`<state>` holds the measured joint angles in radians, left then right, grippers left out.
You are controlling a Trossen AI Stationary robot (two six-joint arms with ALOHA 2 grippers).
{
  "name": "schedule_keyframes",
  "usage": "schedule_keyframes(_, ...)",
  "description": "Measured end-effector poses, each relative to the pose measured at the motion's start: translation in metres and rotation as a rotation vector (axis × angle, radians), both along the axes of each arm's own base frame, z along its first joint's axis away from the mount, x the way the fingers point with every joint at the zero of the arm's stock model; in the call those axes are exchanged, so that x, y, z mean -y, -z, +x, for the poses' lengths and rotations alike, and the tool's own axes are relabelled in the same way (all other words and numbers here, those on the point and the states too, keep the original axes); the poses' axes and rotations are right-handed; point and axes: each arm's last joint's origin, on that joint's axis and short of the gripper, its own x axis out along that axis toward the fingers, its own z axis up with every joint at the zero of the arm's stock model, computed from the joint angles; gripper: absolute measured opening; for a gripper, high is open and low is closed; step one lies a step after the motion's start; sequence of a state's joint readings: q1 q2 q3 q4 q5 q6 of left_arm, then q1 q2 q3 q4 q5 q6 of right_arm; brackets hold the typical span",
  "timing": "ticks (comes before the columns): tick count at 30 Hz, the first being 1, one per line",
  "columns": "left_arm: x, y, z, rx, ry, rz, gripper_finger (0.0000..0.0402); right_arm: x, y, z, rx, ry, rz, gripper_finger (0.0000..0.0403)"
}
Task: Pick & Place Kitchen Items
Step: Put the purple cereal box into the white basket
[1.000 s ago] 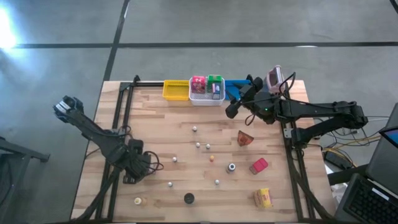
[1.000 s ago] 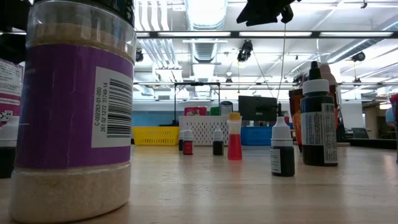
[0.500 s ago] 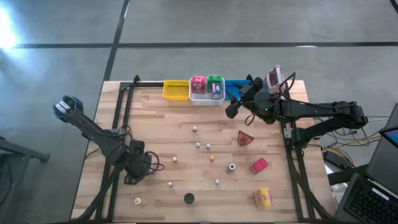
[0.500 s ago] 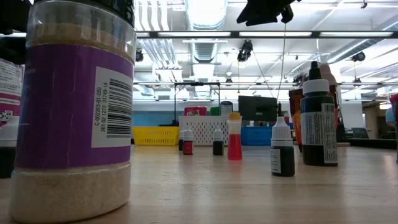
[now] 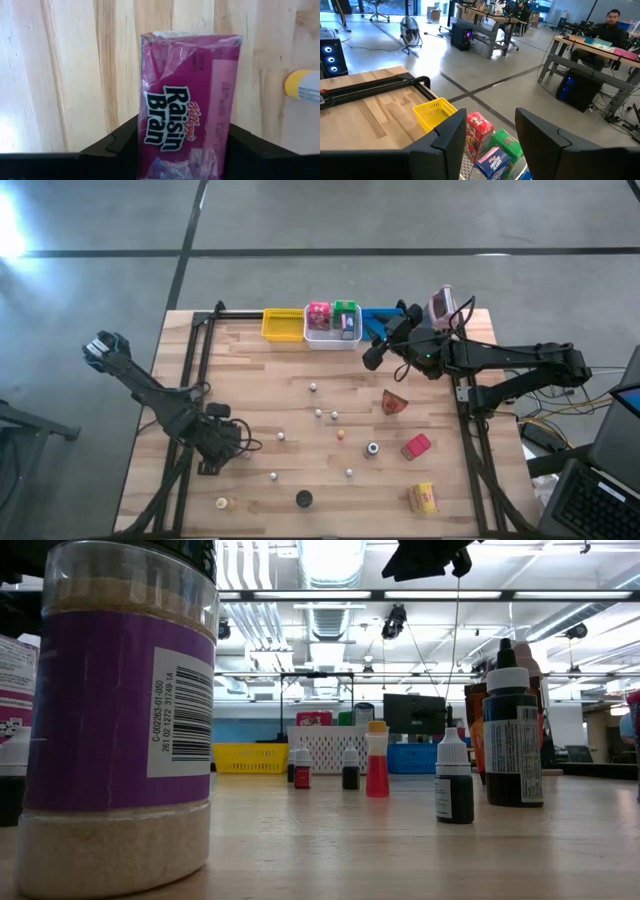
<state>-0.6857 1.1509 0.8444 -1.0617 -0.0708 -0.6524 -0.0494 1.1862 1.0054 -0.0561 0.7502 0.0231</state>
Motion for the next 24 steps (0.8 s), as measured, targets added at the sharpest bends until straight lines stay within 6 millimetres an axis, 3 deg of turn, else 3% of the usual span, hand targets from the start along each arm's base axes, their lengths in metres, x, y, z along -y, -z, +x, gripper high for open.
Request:
schedule_keyframes(14,-0.001,-0.002,0.001,0.024,-0.062,-0.005,0.0178,0.0,0.0,0.0,-0.02,-0.005,-0.019,0.0125)
schedule_keyframes(24,-0.015,-0.004,0.01,0.07,-0.229,0.038,0.0177,0.001,0.0,0.0,-0.025,-0.003,-0.024,0.0101)
